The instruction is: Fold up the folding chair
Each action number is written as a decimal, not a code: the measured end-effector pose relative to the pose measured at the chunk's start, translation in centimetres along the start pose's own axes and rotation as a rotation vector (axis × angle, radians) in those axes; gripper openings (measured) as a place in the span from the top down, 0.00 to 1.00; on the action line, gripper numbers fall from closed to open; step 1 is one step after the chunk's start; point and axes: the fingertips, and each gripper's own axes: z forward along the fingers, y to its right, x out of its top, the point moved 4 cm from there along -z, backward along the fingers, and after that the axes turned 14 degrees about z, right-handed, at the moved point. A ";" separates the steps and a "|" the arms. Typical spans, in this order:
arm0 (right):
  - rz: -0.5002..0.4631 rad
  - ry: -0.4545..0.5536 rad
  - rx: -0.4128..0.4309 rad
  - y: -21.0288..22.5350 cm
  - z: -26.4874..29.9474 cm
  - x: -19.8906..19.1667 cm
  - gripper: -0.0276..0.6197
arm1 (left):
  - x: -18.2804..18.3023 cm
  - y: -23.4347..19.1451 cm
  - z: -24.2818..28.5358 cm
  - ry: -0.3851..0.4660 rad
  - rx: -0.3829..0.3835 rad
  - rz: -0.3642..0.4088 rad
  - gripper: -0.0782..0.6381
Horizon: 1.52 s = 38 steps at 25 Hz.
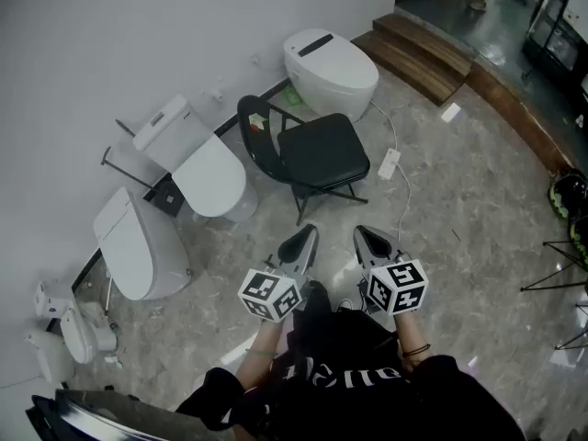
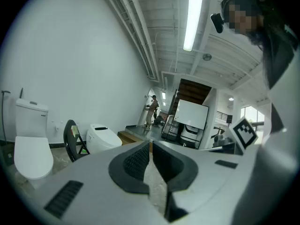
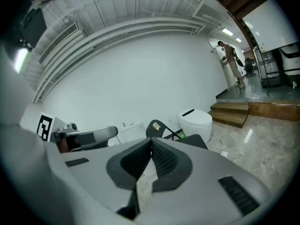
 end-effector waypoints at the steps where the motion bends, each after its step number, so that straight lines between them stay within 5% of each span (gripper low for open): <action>1: 0.002 0.001 0.002 0.3 0.3 0.2 0.94 | 0.0 -0.2 0.4 -0.001 0.000 -0.001 0.88; 11: 0.011 -0.021 -0.017 3.2 6.3 2.4 0.94 | -0.7 -5.6 5.9 -0.011 -0.001 -0.012 0.88; 24: 0.015 -0.053 -0.029 3.9 23.5 10.4 0.94 | 1.5 -23.3 14.5 -0.049 0.016 -0.040 0.85; 38: 0.062 -0.151 -0.069 7.6 33.0 13.0 0.94 | -3.3 -37.0 16.4 -0.205 0.235 -0.192 0.64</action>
